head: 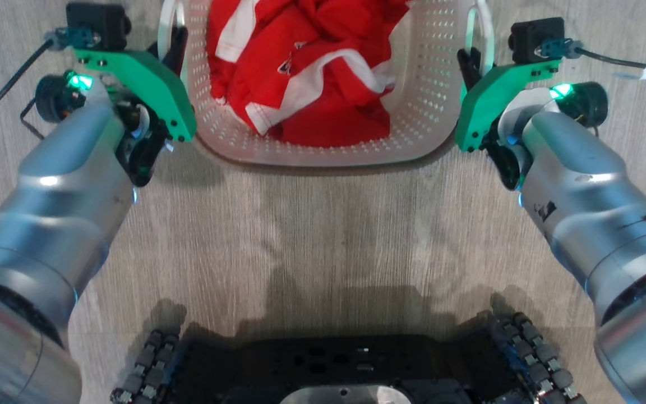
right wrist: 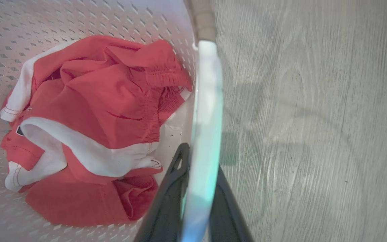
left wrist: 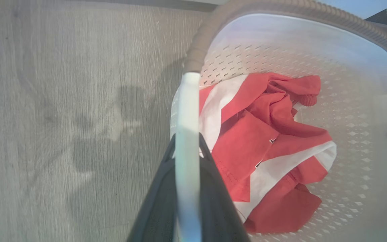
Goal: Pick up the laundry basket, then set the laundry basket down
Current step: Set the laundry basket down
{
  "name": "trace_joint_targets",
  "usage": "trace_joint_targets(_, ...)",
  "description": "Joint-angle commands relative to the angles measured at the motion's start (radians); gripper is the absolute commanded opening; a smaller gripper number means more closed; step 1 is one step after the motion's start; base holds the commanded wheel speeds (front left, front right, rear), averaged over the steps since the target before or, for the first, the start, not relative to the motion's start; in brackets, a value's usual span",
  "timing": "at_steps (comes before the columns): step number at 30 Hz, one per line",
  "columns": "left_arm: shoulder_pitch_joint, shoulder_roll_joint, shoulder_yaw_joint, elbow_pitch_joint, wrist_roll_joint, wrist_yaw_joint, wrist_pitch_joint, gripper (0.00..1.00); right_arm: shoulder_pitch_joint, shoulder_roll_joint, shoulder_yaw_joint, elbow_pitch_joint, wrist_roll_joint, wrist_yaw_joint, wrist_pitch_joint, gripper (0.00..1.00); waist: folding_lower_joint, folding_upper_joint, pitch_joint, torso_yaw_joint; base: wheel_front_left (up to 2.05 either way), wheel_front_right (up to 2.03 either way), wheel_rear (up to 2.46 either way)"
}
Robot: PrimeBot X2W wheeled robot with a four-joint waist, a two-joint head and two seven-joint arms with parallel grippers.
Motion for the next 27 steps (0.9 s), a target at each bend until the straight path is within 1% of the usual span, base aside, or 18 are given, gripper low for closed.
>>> trace_joint_targets(1, -0.026, 0.048, 0.037, -0.002, 0.009, -0.001, -0.021, 0.0, 0.043, -0.032, 0.002, 0.015, -0.016, -0.002, -0.002, 0.0, -0.0001, 0.0, 0.004, 0.002, 0.0, 0.0, 0.0)
trace_joint_targets(6, 0.013, 0.037, 0.148, -0.019, 0.117, -0.001, -0.021, 0.0, 0.055, -0.033, -0.065, 0.015, -0.098, -0.002, -0.008, 0.0, -0.0001, 0.0, 0.013, 0.003, 0.0, 0.0, 0.0)
trace_joint_targets(10, 0.056, 0.015, 0.18, -0.017, 0.143, -0.001, -0.021, 0.0, 0.069, -0.024, -0.116, 0.015, -0.16, -0.002, 0.035, 0.0, -0.0001, 0.0, 0.014, 0.001, 0.0, 0.0, 0.0)
trace_joint_targets(13, 0.074, 0.003, 0.171, -0.009, 0.127, -0.001, -0.021, 0.0, 0.077, -0.016, -0.164, 0.015, -0.195, -0.002, 0.075, 0.0, -0.0001, 0.0, 0.012, -0.002, 0.0, 0.0, 0.0)
trace_joint_targets(18, 0.076, 0.001, 0.14, -0.003, 0.09, -0.001, -0.02, 0.0, 0.085, -0.004, -0.238, 0.015, -0.261, -0.002, 0.115, 0.0, -0.0001, 0.0, 0.012, -0.004, 0.0, 0.0, 0.0)
trace_joint_targets(27, 0.061, 0.003, 0.088, -0.001, 0.03, -0.001, -0.016, 0.0, 0.09, 0.007, -0.369, 0.015, -0.388, -0.002, 0.132, 0.0, -0.0001, 0.0, 0.026, -0.005, 0.0, 0.0, 0.0)
